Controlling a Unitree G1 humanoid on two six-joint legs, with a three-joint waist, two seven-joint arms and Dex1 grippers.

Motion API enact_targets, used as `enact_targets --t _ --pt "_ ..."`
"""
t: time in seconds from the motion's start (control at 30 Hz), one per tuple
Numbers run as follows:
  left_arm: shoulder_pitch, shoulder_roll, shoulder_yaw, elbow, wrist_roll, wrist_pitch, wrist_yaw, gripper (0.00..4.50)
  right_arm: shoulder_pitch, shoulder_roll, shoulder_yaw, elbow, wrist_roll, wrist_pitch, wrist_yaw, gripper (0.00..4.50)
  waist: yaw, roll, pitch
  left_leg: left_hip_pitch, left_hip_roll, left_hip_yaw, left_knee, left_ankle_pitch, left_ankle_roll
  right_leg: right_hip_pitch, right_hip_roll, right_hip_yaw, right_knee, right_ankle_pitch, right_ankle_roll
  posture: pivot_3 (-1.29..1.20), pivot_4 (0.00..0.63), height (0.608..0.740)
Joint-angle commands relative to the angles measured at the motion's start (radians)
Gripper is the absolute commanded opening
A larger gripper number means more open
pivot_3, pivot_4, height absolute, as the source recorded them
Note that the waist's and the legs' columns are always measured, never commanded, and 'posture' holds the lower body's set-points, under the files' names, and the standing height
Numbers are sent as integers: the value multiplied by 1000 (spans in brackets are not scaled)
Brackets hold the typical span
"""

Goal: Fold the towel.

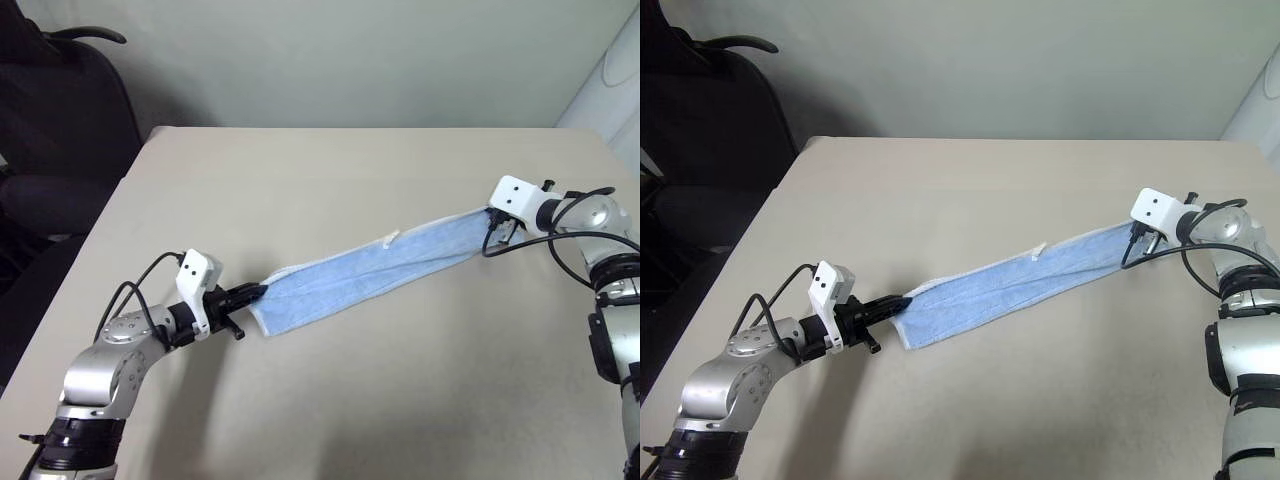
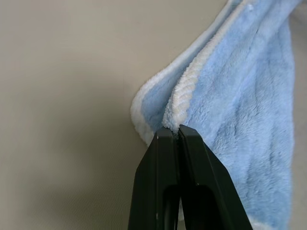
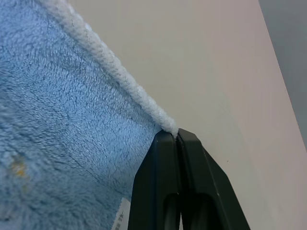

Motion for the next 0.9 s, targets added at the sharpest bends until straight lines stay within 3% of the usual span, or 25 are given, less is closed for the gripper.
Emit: enact_targets --t 0.03,0.27,0.33,0.43,0.6,0.77,0.9 --pt "-2 -12 28 2 14 -33 9 511 -31 -16 -2 1 -13 -10 -43 961 0 0 0 -1 0 0 0 0 0 -1 0 0 0 0 0 0 150 740" --pt "-9 -30 59 8 39 -79 40 2756 2 -71 -14 -21 -36 -67 -204 3269 1 0 0 -3 0 0 0 0 -1 -3 0 0 0 0 0 0 150 740" --pt "-18 -41 92 15 43 -90 81 2756 21 -92 -69 -24 24 -46 -197 3269 2 0 0 -3 0 0 0 0 -1 -3 0 0 0 0 0 0 150 740" --pt "-38 -64 159 21 55 -124 159 2756 65 -101 -256 -34 239 128 -71 3269 3 0 0 -4 0 0 0 1 -1 -3 0 0 0 0 0 0 150 740" --pt "-24 -75 169 -113 12 -127 154 2795 198 -95 -477 -153 515 609 143 4473 3 -1 0 -4 0 1 0 1 -2 -3 0 1 0 0 0 0 150 740" --pt "13 -27 33 -223 31 -138 14 2795 341 -41 -624 -418 721 1074 97 4473 -1 -1 0 -2 0 3 0 1 -2 -3 0 2 0 0 0 0 150 740" --pt "6 19 -106 -254 107 -172 -67 2795 402 24 -733 -583 827 1321 -50 4473 -4 -1 0 -1 0 2 0 1 -2 -3 1 3 0 0 0 0 150 740"
